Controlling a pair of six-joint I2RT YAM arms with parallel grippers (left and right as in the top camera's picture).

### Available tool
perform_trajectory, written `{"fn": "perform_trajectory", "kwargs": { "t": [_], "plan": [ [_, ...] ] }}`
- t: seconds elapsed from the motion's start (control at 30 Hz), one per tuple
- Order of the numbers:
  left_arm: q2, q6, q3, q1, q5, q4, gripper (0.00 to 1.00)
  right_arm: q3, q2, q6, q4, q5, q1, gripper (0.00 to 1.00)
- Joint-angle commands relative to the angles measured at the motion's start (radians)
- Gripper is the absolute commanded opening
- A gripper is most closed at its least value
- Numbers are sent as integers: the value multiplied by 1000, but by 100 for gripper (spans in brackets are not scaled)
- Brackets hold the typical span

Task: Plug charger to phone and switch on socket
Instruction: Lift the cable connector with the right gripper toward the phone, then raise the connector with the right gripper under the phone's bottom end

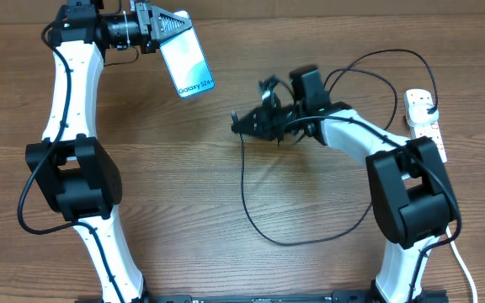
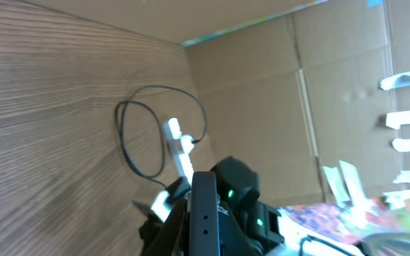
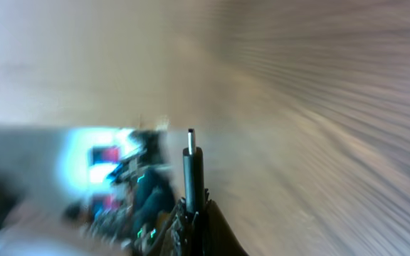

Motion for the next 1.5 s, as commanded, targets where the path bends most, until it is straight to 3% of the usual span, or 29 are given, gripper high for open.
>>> {"fn": "perform_trajectory", "kwargs": {
  "t": [0.0, 0.23, 0.4, 0.63, 0.93, 1.07, 1.23, 1.47],
  "plan": [
    [1, -31, 21, 13, 103, 5, 4, 5, 0, -19, 137, -353, -12, 4],
    [1, -72, 21, 11, 96, 45, 5, 5, 0, -19, 388, -397, -16, 4],
    [1, -139, 21, 10, 51, 79, 5, 5, 0, 12, 417, -323, -28, 4],
    [1, -273, 21, -11, -47, 154, 5, 5, 0, 265, 479, -278, -66, 4],
    [1, -433, 21, -84, -101, 388, 4, 5, 0, 705, 846, -256, -68, 4],
    [1, -530, 21, -101, -100, 489, 4, 5, 0, 830, 974, -233, -68, 4],
    [1, -617, 21, -103, -92, 546, 4, 5, 0, 877, 1040, -219, -66, 4],
    [1, -646, 21, -104, -62, 557, 4, 5, 0, 876, 1040, -198, -66, 4]
  ]
}}
